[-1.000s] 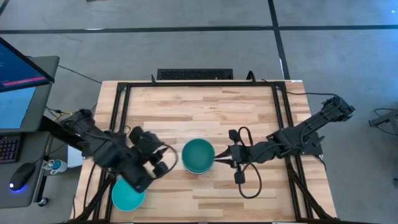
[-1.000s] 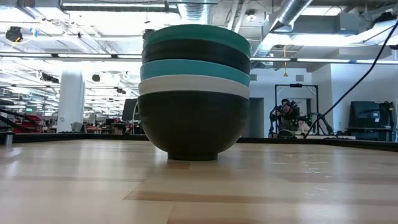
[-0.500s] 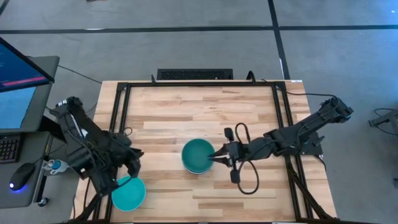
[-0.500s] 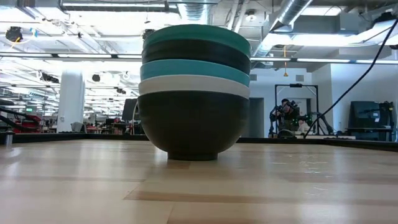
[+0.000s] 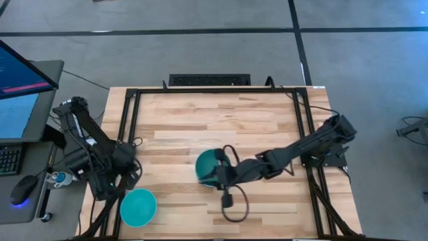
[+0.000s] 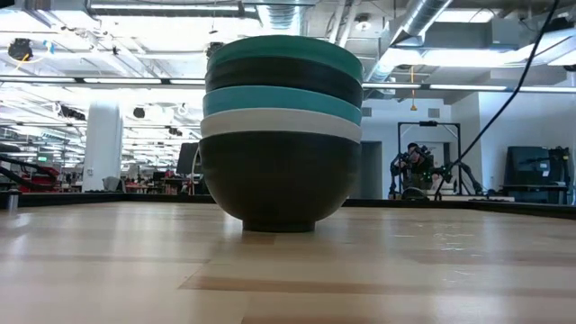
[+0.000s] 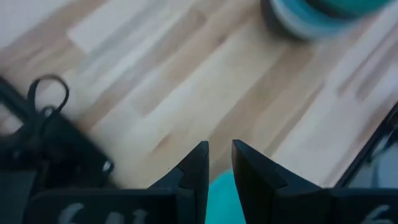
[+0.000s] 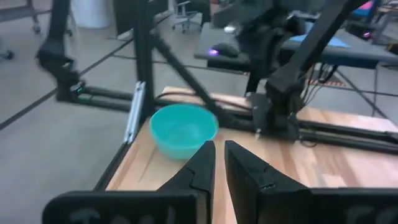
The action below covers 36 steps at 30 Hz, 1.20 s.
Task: Nest bowls inside each other
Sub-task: Stack the light blue bowl on top of the green bowl
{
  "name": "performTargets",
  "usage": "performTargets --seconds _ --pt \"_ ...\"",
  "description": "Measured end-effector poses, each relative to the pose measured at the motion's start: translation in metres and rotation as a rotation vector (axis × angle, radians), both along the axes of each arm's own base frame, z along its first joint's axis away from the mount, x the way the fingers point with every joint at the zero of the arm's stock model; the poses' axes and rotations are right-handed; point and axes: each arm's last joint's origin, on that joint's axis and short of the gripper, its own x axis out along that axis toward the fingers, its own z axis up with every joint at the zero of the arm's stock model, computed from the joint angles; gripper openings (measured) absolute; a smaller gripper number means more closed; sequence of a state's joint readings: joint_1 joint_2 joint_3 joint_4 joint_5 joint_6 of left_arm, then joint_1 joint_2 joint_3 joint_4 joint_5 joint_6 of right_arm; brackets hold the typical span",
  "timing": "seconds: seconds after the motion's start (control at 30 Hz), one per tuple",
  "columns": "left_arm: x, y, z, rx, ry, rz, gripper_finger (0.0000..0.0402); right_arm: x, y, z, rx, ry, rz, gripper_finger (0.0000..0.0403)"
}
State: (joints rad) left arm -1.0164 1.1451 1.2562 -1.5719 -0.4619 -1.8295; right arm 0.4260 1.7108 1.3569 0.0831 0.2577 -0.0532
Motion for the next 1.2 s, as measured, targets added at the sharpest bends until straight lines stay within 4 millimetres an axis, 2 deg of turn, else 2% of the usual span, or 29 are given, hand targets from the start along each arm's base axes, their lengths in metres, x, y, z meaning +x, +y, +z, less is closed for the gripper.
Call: performTargets --seconds 0.13,0.23,0.4,0.47,0.57,0.7,0.8,0.97,1.2 --pt "-0.006 -0.004 -0.002 -0.041 0.158 -0.149 0.0060 0.016 -0.010 0.007 0.006 -0.013 -0.037 0.0059" --pt "-0.010 -0.009 -0.004 -0.074 0.282 -0.293 0.0060 0.021 -0.017 0.006 0.027 0.009 -0.024 0.0059" --pt "-0.013 -0.011 -0.006 -0.040 0.289 -0.429 0.0061 0.023 -0.022 0.004 0.089 0.032 -0.029 0.0059" --pt "-0.014 -0.013 -0.017 -0.041 0.326 -0.465 0.0060 0.023 -0.022 0.006 0.091 0.025 -0.031 0.0059" --pt "-0.011 -0.022 -0.045 -0.090 0.357 -0.526 0.0061 0.023 -0.022 0.006 0.092 0.023 -0.029 0.0059" --pt "-0.006 -0.033 -0.083 -0.176 0.313 -0.605 0.0061 0.023 -0.022 0.006 0.092 0.024 -0.028 0.0059" --pt "-0.004 -0.033 -0.095 -0.166 0.286 -0.609 0.0061 0.023 -0.022 0.006 0.092 0.024 -0.029 0.0059" --pt "-0.004 -0.024 -0.099 -0.089 0.333 -0.616 0.0061 0.023 -0.023 0.006 0.092 0.024 -0.031 0.0059" --pt "0.003 -0.014 -0.096 -0.054 0.307 -0.640 0.0061 0.024 -0.027 0.006 0.102 0.025 -0.043 0.0059"
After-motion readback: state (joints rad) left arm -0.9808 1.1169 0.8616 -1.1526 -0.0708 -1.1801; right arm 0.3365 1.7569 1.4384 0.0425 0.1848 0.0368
